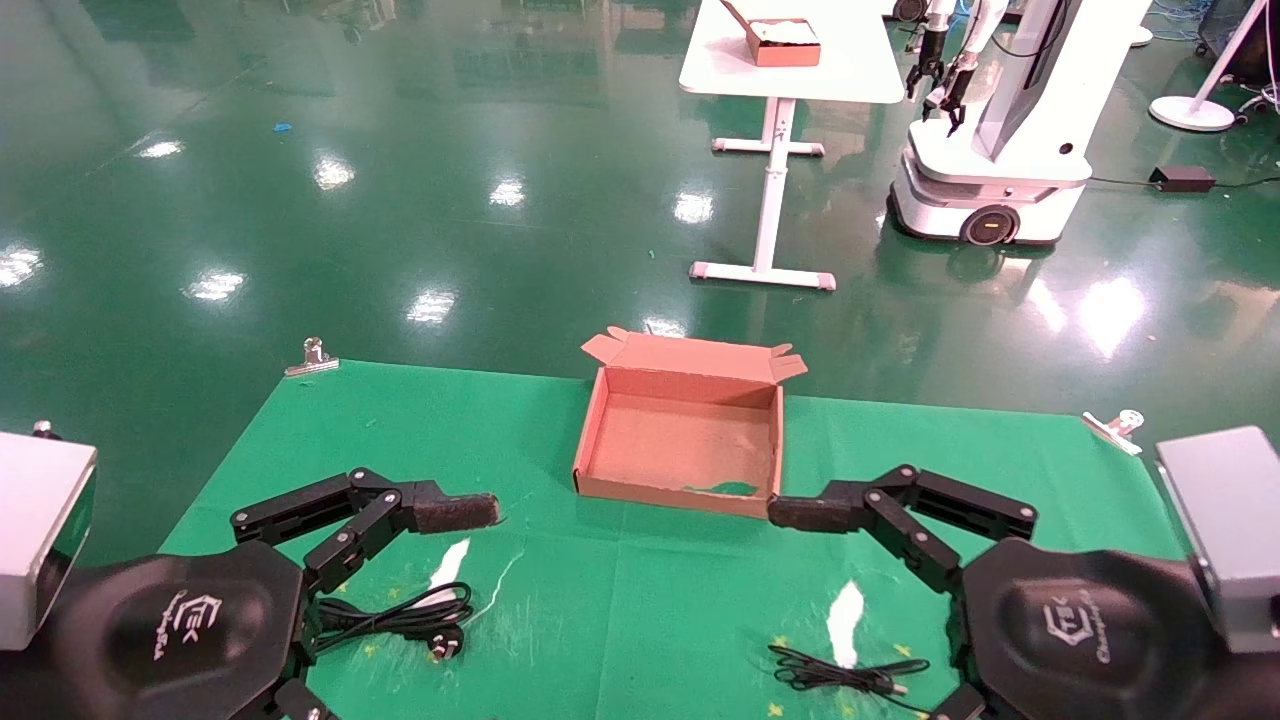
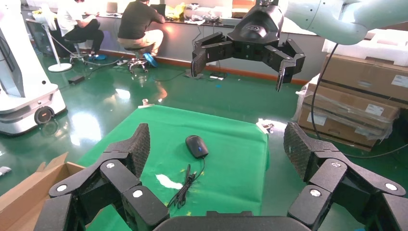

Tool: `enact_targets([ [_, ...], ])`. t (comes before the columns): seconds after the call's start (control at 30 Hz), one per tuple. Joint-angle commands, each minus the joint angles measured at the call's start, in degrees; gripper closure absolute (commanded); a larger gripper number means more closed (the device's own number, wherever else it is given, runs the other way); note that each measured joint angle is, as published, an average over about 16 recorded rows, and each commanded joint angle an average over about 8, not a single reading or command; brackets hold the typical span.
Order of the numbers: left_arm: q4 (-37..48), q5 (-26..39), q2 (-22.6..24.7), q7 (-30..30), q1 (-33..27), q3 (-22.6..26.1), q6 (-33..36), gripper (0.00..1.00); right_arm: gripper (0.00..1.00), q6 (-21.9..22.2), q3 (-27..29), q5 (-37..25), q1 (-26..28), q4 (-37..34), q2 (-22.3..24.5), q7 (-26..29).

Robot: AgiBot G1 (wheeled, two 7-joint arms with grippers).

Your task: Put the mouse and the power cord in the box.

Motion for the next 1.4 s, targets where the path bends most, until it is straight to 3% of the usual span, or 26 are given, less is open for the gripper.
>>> enact_targets([
  [0.03,0.00,0.00,0.00,0.00,0.00,0.00,0.00,0.00,0.00,0.00,0.00,0.00,0.00,0.00,0.00,0.00],
  [1.4,0.12,0.33,0.09,0.07,-0.15,0.21,-0.13,0.00,0.00,-0.59,-0.15,-0.57,0.22,0.07,0.27,-0.46],
])
